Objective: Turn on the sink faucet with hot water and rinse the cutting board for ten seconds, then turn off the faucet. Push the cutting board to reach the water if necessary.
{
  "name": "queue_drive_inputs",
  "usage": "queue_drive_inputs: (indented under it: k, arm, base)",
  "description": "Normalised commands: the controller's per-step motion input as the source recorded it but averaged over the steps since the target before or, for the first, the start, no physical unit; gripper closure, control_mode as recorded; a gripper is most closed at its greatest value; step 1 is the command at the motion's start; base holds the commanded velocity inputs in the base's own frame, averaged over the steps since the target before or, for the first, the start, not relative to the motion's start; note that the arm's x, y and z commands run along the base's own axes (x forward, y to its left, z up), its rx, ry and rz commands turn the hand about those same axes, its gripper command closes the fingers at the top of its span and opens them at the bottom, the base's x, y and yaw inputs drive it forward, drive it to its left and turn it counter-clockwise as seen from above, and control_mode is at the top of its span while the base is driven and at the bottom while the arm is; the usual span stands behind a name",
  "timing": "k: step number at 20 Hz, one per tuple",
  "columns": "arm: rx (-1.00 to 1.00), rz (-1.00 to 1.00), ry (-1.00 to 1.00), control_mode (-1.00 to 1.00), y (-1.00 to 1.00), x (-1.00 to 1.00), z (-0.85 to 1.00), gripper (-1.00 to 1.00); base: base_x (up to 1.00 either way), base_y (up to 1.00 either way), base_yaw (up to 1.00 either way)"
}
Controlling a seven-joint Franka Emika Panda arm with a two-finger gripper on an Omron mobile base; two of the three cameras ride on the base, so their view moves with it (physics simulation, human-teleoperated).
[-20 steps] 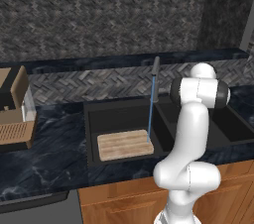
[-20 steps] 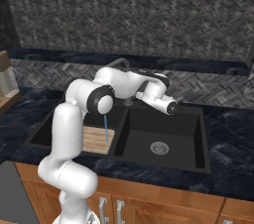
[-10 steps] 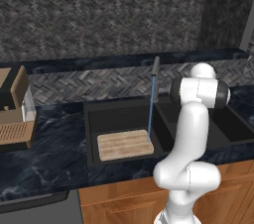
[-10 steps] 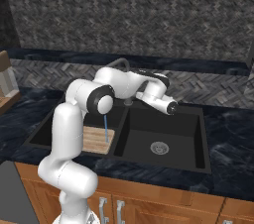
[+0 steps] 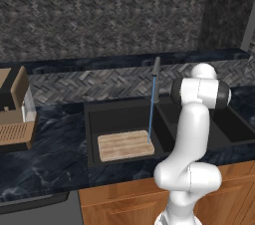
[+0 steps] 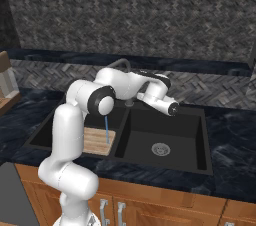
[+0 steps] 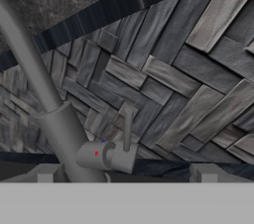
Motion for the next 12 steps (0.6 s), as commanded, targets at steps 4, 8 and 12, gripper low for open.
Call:
queue_drive_inputs:
  k: [4, 8, 12]
  arm:
    - [0.00, 0.00, 0.00, -1.00, 0.00, 0.00, 0.00, -1.00]
    - [0.00, 0.00, 0.00, -1.00, 0.00, 0.00, 0.00, -1.00]
    - [0.00, 0.00, 0.00, -1.00, 0.00, 0.00, 0.00, -1.00]
  base:
    - [0.00, 0.00, 0.00]
    - [0.00, 0.00, 0.00]
    - [0.00, 0.00, 0.00]
